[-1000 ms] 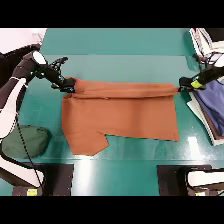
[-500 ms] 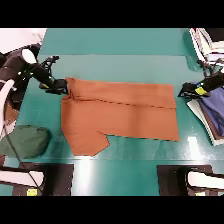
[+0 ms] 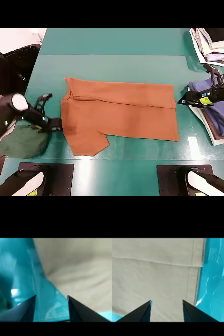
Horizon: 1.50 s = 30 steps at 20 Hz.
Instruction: Fold the shirts.
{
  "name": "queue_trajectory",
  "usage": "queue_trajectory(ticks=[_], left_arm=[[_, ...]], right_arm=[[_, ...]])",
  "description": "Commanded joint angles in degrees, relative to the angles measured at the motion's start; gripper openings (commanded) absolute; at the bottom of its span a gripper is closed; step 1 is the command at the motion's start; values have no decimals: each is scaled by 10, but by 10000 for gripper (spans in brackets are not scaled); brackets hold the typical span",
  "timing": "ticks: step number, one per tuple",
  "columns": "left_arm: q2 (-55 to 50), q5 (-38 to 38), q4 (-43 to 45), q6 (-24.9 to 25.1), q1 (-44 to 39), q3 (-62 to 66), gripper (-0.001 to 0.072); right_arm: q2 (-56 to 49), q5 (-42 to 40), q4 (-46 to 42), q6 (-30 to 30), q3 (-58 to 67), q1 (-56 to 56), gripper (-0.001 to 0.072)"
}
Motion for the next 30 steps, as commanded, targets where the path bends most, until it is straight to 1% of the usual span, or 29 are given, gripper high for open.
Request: queue_trajectory(ticks=[1, 7, 8, 10, 11, 12, 13, 14, 16, 18, 21, 22, 25, 27, 30], left_arm=[[50, 50, -51, -16, 1, -103, 464], [50, 148, -140, -14, 1, -143, 464], [50, 154, -151, -2, 1, -146, 463], [50, 155, -155, 0, 1, -147, 461], [50, 156, -158, 0, 1, -146, 299], [50, 156, -163, 0, 1, -146, 66], [51, 157, -169, 0, 1, -146, 26], [51, 155, -171, 0, 1, -143, 25], [60, 140, -169, 1, 1, -128, 24], [88, 122, -161, 5, 1, -107, 23], [121, 92, -160, 7, 1, -82, 24], [123, 84, -161, 12, 1, -79, 25], [123, 88, -161, 15, 1, -80, 25], [123, 90, -161, 15, 1, -80, 24], [123, 91, -161, 15, 1, -80, 25]], right_arm=[[20, -2, 11, -4, -12, 0, 428], [20, 4, 32, -4, -12, 0, 429], [20, 3, 40, -4, -12, 0, 429], [20, 4, 40, -4, -12, 0, 429], [21, 5, 40, -4, -12, 0, 429], [21, 9, 40, -4, -12, 0, 429], [24, 15, 34, -7, -12, 0, 429], [27, 21, 32, -21, -12, 0, 429], [35, 43, 7, -25, -17, -6, 429], [55, 57, 5, -25, -58, -39, 428], [88, 56, 3, -28, -165, -138, 434], [93, 58, 4, -36, -202, -178, 460], [94, 43, 27, -39, -296, -260, 459], [94, 11, 39, -40, -336, -265, 449], [94, -25, 41, -39, -355, -225, 448]])
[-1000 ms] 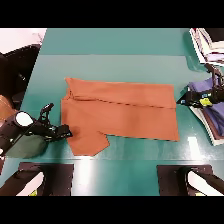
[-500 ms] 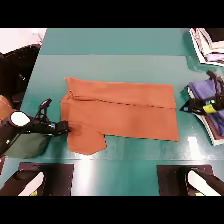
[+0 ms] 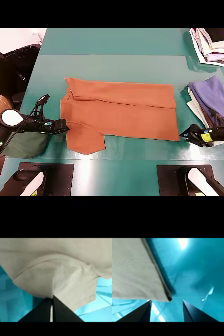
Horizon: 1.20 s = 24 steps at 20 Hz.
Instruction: Fold the shirts.
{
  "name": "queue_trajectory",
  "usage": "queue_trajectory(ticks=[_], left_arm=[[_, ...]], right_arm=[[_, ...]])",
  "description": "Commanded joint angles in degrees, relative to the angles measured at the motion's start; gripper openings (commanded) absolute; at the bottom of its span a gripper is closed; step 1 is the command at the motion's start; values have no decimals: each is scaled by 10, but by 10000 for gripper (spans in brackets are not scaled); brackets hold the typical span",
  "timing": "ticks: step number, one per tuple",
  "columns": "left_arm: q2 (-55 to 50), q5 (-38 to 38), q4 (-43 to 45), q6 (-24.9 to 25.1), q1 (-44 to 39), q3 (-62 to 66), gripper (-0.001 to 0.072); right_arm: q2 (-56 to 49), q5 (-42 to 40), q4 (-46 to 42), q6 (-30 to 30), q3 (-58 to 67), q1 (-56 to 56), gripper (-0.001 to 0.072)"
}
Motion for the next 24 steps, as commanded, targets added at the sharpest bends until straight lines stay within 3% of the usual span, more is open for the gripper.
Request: queue_trajectory(ticks=[1, 2, 5, 7, 8, 9, 10, 15, 18, 20, 24], left_arm=[[2, 0, 1, 2, 0, 1, 25], [2, 0, 2, 2, 0, 1, 25], [2, -3, 6, 4, 0, 1, 25], [2, -16, 14, 15, 0, 1, 25], [2, -29, 20, 15, 0, 2, 24], [9, -43, 28, 14, 0, 2, 23], [22, -58, 37, 9, 0, 2, 23], [154, -161, 50, -45, 0, 2, 23], [180, -244, 32, -60, 0, 34, 22], [173, -233, 32, -58, 0, 76, 23], [84, -120, 36, -3, 0, 132, 23]], right_arm=[[2, -46, 10, 1, -36, 27, 447], [2, -63, 13, 12, -36, 45, 444], [2, -93, 52, 15, -36, 77, 305], [2, -87, 56, 14, -36, 97, 283], [2, -82, 56, 5, -35, 107, 130], [5, -74, 52, -5, -31, 114, 41], [13, -63, 45, -6, -24, 120, 20], [110, 42, -37, -5, 40, 120, 19], [177, 119, -81, 7, 79, 120, 18], [199, 121, -82, 16, 105, 120, 18], [132, 85, -71, 16, 157, 132, 18]])
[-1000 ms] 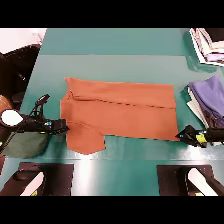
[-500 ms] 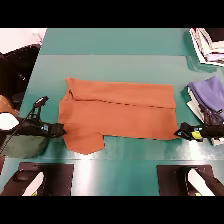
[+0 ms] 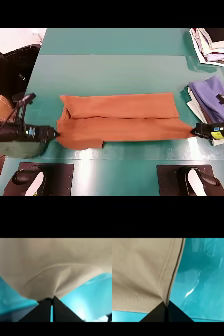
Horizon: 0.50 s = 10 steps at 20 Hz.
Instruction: Fold the shirts.
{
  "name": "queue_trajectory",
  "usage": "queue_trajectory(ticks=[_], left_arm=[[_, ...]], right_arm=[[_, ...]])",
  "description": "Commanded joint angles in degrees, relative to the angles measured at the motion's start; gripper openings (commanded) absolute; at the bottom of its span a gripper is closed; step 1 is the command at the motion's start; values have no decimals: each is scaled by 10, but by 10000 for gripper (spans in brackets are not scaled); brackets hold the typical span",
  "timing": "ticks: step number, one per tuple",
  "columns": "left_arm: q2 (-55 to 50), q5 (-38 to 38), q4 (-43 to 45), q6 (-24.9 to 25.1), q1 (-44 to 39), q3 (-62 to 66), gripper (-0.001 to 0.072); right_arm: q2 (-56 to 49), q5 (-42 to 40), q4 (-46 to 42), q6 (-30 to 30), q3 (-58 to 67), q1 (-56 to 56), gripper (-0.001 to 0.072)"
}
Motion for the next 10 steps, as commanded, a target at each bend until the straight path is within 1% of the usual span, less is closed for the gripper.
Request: queue_trajectory(ticks=[1, 3, 5, 9, 10], left_arm=[[-85, 77, 2, 48, 1, 45, 23], [-169, 132, 2, 76, 1, 68, 24], [-258, 180, 2, 95, 1, 102, 24], [-402, 222, -2, 141, 1, 186, 25], [-423, 231, -1, 142, 1, 202, 25]], right_arm=[[-60, -31, 7, 3, 49, 22, 18], [-129, -91, 14, 3, 82, 56, 18], [-209, -129, 35, 3, 129, 80, 19], [-355, -145, 75, 3, 227, 107, 20], [-382, -149, 85, 3, 248, 109, 20]])
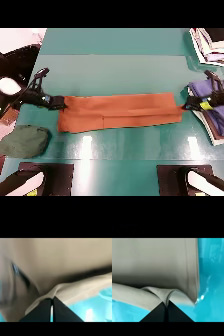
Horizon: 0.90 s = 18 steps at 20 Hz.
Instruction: Fold the shirts.
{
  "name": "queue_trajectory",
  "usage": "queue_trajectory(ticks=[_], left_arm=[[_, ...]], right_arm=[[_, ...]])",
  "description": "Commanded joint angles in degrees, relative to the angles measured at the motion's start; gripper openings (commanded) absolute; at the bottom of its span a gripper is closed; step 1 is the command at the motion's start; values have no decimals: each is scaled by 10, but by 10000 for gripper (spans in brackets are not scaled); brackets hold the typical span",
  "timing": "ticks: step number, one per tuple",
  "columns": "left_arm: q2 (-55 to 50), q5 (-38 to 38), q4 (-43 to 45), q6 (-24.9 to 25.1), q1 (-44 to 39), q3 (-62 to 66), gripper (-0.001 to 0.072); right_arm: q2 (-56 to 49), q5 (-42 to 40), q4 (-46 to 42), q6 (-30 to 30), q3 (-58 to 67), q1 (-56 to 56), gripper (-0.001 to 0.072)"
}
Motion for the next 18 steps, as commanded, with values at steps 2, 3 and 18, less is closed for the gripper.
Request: queue_trajectory(ticks=[2, 3, 18], left_arm=[[-110, 73, -1, 29, 1, 70, 26], [-111, 94, -1, 29, 1, 71, 26], [-103, 12, -72, 28, -10, 118, 35]], right_arm=[[-131, -25, 53, -1, 92, 17, 20], [-148, -25, 59, -1, 107, 15, 20], [-160, 33, 73, -63, 27, -119, 392]])
